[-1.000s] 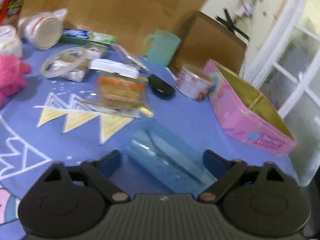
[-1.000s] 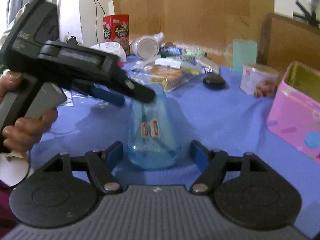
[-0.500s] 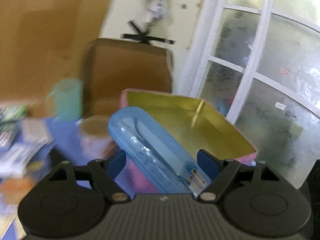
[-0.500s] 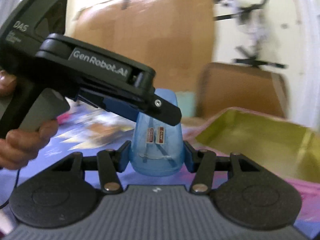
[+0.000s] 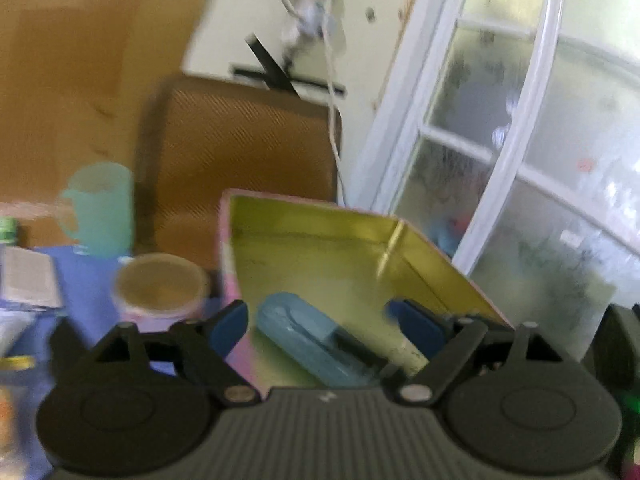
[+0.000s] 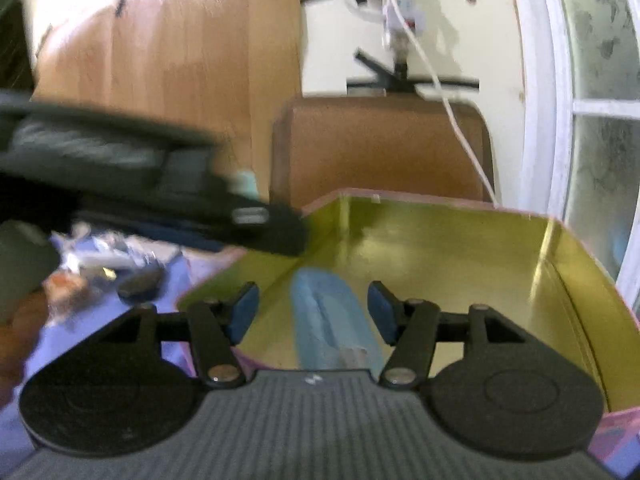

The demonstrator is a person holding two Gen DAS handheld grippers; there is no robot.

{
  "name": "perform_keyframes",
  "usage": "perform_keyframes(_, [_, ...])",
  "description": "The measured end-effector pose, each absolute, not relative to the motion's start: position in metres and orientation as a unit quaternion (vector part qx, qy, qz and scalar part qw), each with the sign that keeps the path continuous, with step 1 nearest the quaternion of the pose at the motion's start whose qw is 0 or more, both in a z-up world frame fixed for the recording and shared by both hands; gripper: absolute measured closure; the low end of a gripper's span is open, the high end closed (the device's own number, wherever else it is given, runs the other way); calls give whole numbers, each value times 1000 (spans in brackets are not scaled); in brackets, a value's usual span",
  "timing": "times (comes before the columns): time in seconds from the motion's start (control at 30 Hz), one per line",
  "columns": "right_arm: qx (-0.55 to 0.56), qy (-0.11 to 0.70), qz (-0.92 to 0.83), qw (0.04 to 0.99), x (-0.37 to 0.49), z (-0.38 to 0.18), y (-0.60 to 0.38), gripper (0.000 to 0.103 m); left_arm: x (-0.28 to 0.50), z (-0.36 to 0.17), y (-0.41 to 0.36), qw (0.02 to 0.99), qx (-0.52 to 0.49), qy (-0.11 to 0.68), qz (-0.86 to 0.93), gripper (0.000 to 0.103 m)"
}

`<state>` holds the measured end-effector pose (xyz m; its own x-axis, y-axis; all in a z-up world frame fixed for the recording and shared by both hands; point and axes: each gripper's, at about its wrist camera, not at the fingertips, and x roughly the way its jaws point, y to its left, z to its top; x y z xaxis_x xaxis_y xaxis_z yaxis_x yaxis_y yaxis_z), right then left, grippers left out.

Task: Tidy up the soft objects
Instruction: 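Carry the blue case into the pink tin and open both grippers, then move both grippers back over the table toward the bread bag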

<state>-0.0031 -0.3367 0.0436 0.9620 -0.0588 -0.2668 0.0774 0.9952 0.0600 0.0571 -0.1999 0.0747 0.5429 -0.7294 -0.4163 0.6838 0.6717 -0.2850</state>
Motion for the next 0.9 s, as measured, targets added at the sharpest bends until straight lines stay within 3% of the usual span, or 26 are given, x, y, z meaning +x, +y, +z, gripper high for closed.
perform_keyframes(0.1, [22,66,-67,995,-13,60,-332,36,41,76,-152,898,-46,232,-371,14])
perform_keyframes(0.13, [15,50,-81,995,-6,62,-334,23,36,75,-136,907,-42,227,-353,14])
perform_keyframes(0.2, [-1,27,-96,995,7,65,-331,13,29,67,-105,921,-35,230,-313,13])
perform_keyframes(0.37, [-96,84,-108,986,51,48,-314,14,22,43,-35,934,-59,268,-229,13])
perform_keyframes(0.6, [-100,119,-101,983,48,43,-311,18,16,20,39,937,-125,287,-154,13])
perform_keyframes(0.77, [-133,107,-73,983,13,40,-283,17,18,16,59,939,-150,275,-141,7])
perform_keyframes(0.9, [-111,48,-93,988,-3,59,-259,17,16,14,75,946,-141,260,-129,8])
